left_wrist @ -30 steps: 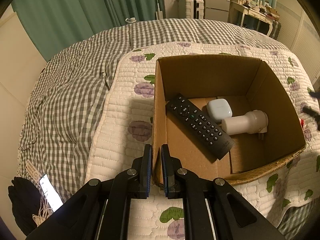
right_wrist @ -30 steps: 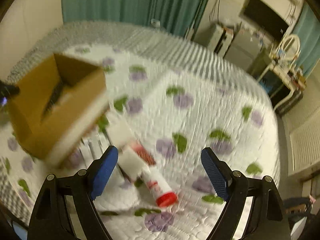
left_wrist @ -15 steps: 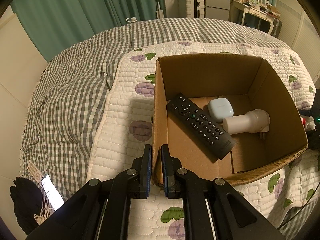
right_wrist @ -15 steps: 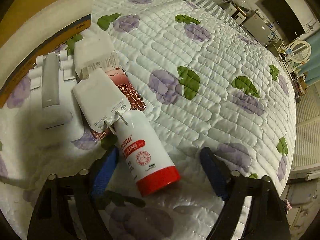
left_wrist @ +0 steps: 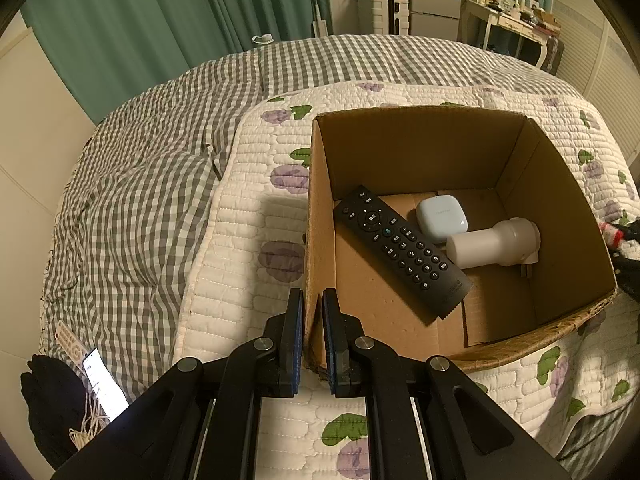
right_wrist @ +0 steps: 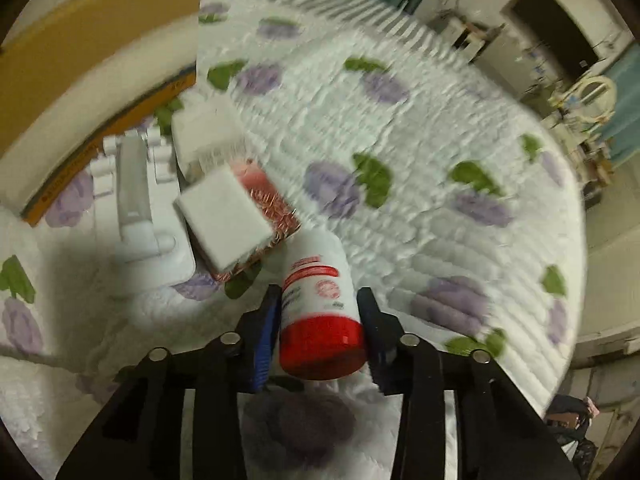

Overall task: Organize rigid objects
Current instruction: 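Lower the red-capped bottle into the box and open the right tool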

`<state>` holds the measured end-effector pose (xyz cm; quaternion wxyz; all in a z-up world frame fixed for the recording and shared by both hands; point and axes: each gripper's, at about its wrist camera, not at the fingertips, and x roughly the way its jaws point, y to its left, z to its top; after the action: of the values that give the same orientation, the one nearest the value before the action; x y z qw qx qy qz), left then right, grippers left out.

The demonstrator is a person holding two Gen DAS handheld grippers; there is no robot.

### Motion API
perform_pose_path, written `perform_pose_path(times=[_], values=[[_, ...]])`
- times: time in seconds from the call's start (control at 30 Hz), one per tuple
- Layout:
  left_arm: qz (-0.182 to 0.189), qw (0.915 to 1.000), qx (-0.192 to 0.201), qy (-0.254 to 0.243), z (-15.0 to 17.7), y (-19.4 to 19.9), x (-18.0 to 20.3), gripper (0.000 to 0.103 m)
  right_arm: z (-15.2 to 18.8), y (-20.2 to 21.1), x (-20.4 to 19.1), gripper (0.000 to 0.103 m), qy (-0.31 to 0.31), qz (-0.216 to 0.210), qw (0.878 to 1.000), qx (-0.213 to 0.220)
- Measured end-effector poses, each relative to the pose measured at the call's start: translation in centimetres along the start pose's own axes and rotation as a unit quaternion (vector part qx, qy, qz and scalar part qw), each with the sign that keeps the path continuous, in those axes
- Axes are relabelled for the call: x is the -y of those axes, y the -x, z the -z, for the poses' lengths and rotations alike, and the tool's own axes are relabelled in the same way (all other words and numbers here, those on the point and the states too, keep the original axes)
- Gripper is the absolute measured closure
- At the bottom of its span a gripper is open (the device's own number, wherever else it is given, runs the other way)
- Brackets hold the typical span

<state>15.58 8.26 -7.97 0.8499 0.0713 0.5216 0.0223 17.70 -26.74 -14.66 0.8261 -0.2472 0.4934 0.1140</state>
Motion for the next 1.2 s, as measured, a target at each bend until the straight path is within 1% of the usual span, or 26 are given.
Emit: perform_pose_path(times=[0.1,0.2,0.3,0.43,0.47,0.5,0.6,0.77,0.83,0.9,0.97,1.1,1.2], values=[[0.001,1.0,0.0,0.001,0.0,0.0,0.0,0.094,-0.2,2.5,0.3,0.067,-0.011,0.011,1.0,0.026],[0.0,1.0,0.0,0.0,0.0,0.0,0.0,0.094,-1.1,6.2,0.4,0.067,-0.019,0.022,0.998,0.062],[0.0,1.0,0.0,0.001,0.0,0.0,0.0,0.094,-3.1,9.0,0.7,0.067,-0.025,0.013,0.995,0.096],[0.001,1.0,0.0,0.001,0.0,0.0,0.0,0.094,-6.4,13.0,0.2,0.067,-0.025,-0.002,0.988,0.153],[0.001,1.0,-0.001,0.001,0.0,0.0,0.0,0.094,-7.2,13.7,-0.1,0.067,-0.022,-0.008,0.987,0.162],[0.001,1.0,-0.001,0.001,0.0,0.0,0.0,0.094,-8.2,14.8,-0.6,0.067,-0.02,-0.013,0.983,0.18],[0.0,1.0,-0.001,0.001,0.0,0.0,0.0,0.094,-10.4,16.6,-2.5,0.067,-0.001,-0.022,0.977,0.212],[0.001,1.0,-0.001,0.001,0.0,0.0,0.0,0.094,-14.4,18.1,-6.9,0.067,0.028,-0.068,0.966,0.248],[0.001,1.0,-0.001,0.001,0.0,0.0,0.0,0.094,-15.5,17.9,-9.1,0.067,0.039,-0.088,0.963,0.251],[0.001,1.0,-0.001,0.001,0.0,0.0,0.1,0.094,-16.3,17.0,-11.2,0.067,0.05,-0.111,0.962,0.244],[0.002,1.0,0.0,0.001,0.0,0.0,0.1,0.094,-16.8,15.5,-13.6,0.067,0.061,-0.131,0.963,0.228],[0.003,1.0,0.0,0.002,0.1,0.0,0.1,0.094,-16.9,12.0,-16.7,0.067,0.066,-0.168,0.966,0.187],[0.002,1.0,0.001,-0.001,0.1,-0.1,0.1,0.094,-16.2,9.8,-18.2,0.067,0.072,-0.17,0.97,0.159]])
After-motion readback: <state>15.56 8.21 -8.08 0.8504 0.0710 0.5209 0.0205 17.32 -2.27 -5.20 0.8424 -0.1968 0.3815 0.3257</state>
